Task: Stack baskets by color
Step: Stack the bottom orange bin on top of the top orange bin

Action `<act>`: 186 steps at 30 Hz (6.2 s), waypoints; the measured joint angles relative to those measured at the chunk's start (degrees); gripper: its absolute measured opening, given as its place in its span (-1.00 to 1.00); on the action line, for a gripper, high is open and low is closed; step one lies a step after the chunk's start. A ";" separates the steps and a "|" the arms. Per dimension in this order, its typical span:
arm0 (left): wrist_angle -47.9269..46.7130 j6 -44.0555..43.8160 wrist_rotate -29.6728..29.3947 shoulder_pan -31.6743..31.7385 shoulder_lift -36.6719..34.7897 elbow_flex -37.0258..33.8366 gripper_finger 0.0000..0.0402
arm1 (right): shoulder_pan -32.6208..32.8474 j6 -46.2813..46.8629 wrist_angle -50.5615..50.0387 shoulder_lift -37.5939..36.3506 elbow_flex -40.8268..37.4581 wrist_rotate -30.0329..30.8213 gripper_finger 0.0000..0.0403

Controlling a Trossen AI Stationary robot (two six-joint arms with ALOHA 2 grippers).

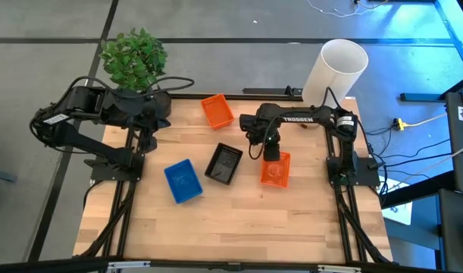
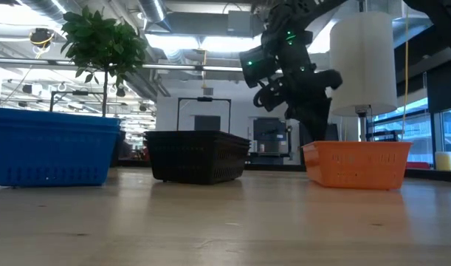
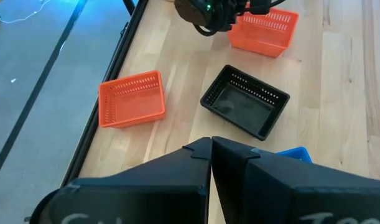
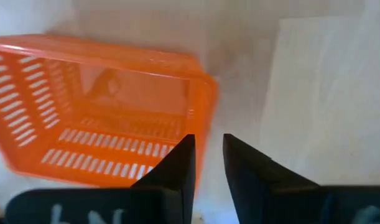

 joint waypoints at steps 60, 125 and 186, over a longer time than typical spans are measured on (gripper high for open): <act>0.00 0.28 -0.80 0.02 -0.01 0.00 -0.98 | -6.07 -23.14 31.24 0.67 21.98 -1.77 -1.00; -0.35 0.38 -3.43 5.66 0.00 0.00 -0.98 | -13.47 -39.41 41.87 24.59 46.40 1.13 -0.47; -2.80 0.20 -3.08 5.66 -0.02 0.00 -0.98 | -13.65 -22.83 38.10 25.07 46.90 -11.33 -1.00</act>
